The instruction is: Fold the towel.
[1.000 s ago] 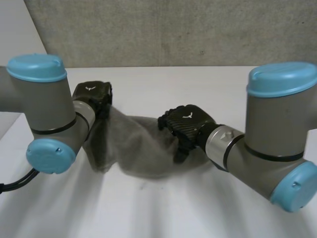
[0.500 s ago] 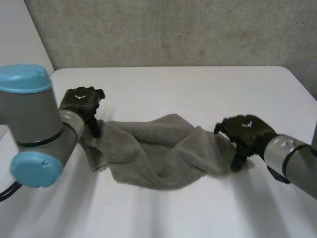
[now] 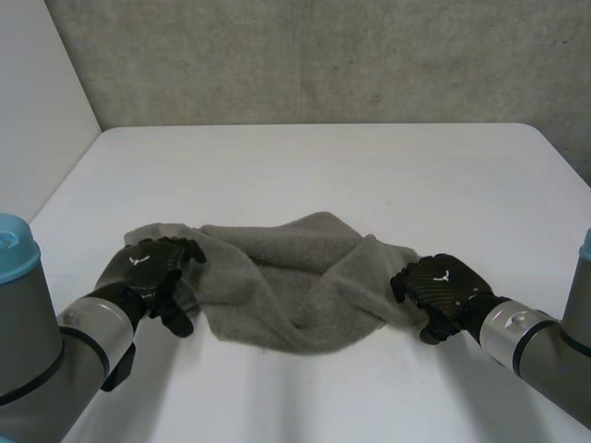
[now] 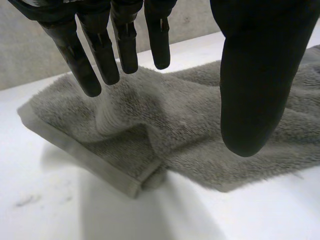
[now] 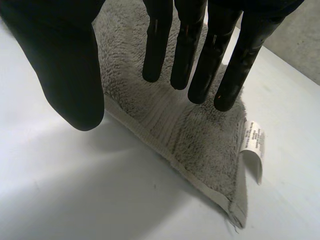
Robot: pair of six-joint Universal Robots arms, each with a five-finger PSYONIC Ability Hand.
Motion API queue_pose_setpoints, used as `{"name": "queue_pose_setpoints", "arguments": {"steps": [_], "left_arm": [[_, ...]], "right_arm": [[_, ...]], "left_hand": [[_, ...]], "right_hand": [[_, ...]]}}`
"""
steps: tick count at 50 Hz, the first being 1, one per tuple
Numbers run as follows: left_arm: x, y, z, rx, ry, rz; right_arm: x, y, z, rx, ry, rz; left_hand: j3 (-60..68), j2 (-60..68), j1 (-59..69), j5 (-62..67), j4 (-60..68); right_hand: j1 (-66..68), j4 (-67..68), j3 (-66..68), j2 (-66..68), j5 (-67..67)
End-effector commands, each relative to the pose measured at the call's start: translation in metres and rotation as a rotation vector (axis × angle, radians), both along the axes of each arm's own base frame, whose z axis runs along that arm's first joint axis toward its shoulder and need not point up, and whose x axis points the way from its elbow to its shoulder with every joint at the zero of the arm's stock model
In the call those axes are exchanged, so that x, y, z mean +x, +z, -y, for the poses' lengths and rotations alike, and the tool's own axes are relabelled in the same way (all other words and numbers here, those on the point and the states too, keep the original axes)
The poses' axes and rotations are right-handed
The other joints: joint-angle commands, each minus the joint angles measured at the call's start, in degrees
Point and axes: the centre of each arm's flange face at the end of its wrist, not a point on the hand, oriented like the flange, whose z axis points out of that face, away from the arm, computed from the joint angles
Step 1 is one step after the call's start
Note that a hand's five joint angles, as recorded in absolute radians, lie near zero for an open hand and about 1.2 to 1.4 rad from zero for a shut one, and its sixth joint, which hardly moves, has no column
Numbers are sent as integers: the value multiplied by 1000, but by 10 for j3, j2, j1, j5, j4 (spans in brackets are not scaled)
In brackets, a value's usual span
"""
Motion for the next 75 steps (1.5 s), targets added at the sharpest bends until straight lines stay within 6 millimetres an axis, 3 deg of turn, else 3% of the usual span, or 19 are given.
{"name": "queue_pose_setpoints", "arguments": {"steps": [1,7,10,12,18,26,28,29,31,39,47,61,66,75], "left_arm": [[6,-7,-9,38,6,-5],[8,-9,-15,46,0,-3],[8,-12,-20,60,-6,3],[9,-16,-25,76,-14,9],[8,-23,-31,98,-35,13],[-2,-29,-35,101,-98,-16],[-6,-37,-28,89,-99,-24],[-6,-37,-28,89,-99,-24],[-7,-40,-24,85,-97,-26],[-21,-58,2,81,-97,-23],[-36,-78,44,70,-69,-2],[-31,-61,94,-44,18,11],[-28,-67,115,-83,9,92],[-32,-79,130,-95,-4,129]], "right_arm": [[4,-14,8,7,9,-8],[5,-13,13,-15,12,-8],[7,-11,18,-48,12,-2],[8,-8,25,-83,10,9],[10,-8,34,-100,2,21],[8,15,48,-174,-61,21],[5,35,49,-213,-111,42],[5,35,49,-213,-111,42],[3,60,47,-236,-142,89],[-2,98,38,-220,-184,190],[-4,112,30,-236,-186,199],[-4,106,26,-216,-175,191],[-3,101,27,-201,-172,184],[-2,85,33,-160,-174,169]], "left_hand": [[33,33,34,33,33],[33,33,34,33,33],[33,33,34,33,33],[37,37,38,36,37],[70,70,71,70,70],[106,106,107,105,106],[106,106,107,105,106],[106,106,107,105,106],[102,102,103,102,102],[94,94,95,94,94],[64,64,65,63,64],[60,60,61,60,60],[70,70,71,70,70],[159,160,160,159,160]], "right_hand": [[139,85,84,85,102],[212,158,156,158,174],[311,257,255,257,273],[468,414,413,414,430],[475,421,419,421,437],[475,421,419,421,437],[475,421,419,421,437],[475,421,419,421,437],[475,421,419,421,437],[475,421,419,421,437],[475,421,419,421,437],[475,421,419,421,437],[475,421,419,421,437],[475,421,419,421,437]]}}
